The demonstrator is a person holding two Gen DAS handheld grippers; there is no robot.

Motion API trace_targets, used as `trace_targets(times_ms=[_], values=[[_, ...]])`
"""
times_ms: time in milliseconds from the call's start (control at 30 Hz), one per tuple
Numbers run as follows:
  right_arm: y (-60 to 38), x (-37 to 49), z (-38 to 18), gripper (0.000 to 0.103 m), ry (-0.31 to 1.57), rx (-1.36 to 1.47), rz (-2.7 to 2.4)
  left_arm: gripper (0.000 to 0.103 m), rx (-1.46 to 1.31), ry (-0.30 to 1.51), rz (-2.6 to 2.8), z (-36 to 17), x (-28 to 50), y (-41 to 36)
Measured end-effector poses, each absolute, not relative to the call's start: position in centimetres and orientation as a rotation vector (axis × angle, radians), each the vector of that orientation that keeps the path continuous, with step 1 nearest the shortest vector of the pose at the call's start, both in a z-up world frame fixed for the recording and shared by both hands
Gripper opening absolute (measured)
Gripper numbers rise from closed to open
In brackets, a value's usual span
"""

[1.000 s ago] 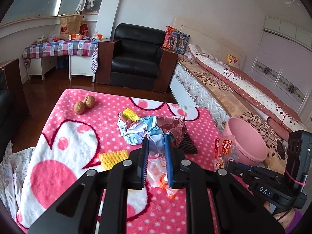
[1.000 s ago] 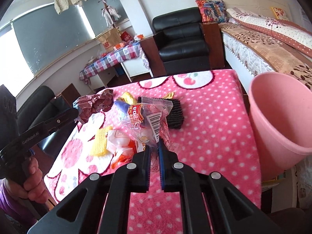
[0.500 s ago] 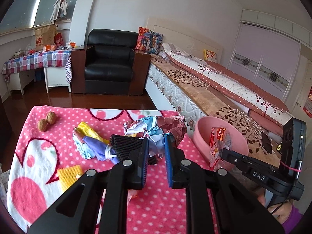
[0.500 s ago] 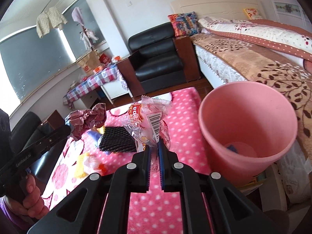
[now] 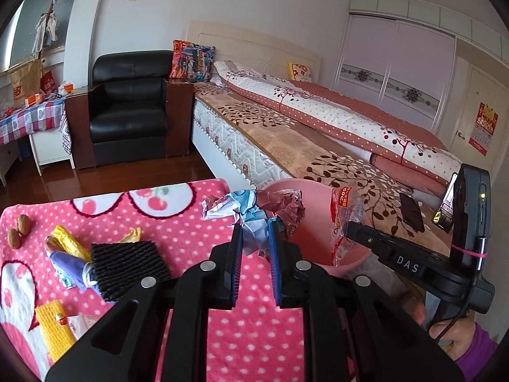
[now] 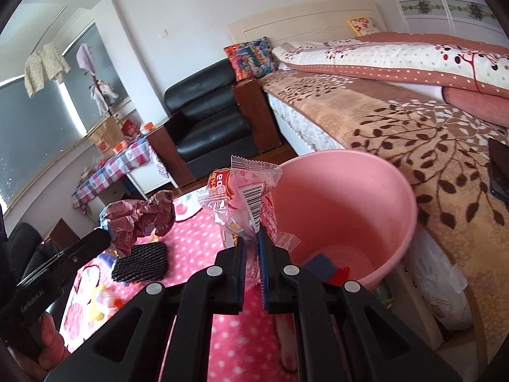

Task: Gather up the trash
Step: 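Carry both wrappers over the pink bucket and open both tools to release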

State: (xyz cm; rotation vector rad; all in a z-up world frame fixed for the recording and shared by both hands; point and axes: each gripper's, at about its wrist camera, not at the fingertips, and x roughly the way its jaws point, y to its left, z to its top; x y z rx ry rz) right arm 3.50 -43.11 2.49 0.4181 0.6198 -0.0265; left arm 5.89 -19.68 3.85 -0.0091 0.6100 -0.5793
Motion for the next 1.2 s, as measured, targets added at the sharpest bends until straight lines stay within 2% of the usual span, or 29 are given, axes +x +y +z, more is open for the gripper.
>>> trace_targets(times_ms=[667, 700, 733, 833, 933, 1000, 1200], values=[[-47.8, 6.2, -0.2, 0.009, 0.637, 0.422, -0.143, 0.015, 0.15, 0.692, -0.663, -0.1, 8.5, -27.9], [-47.8, 6.2, -0.2, 0.01, 0.634, 0.419, -0.148, 0.015, 0.15, 0.696, -0.664, -0.2, 8.6, -28.0], [-47.7, 6.2, -0.2, 0.017, 0.634, 0.415, -0.152, 0.016, 0.149, 0.698, -0.662, -0.3, 8.7, -28.1], [-47.8, 6.4, -0.4, 0.028, 0.633, 0.412, -0.162, 0.017, 0.138, 0.692, -0.662, -0.4, 9.1, -28.1], [-47.9, 6.3, -0.4, 0.043, 0.63, 0.416, -0.169, 0.024, 0.115, 0.7, -0.665, -0.4, 9.3, -27.8], [-47.8, 6.1, -0.4, 0.045, 0.627, 0.417, -0.172, 0.027, 0.102, 0.703, -0.667, -0.3, 9.4, -27.7], [-47.5, 5.8, -0.2, 0.05, 0.625, 0.414, -0.176, 0.028, 0.037, 0.702, -0.67, 0.4, 9.5, -26.7]])
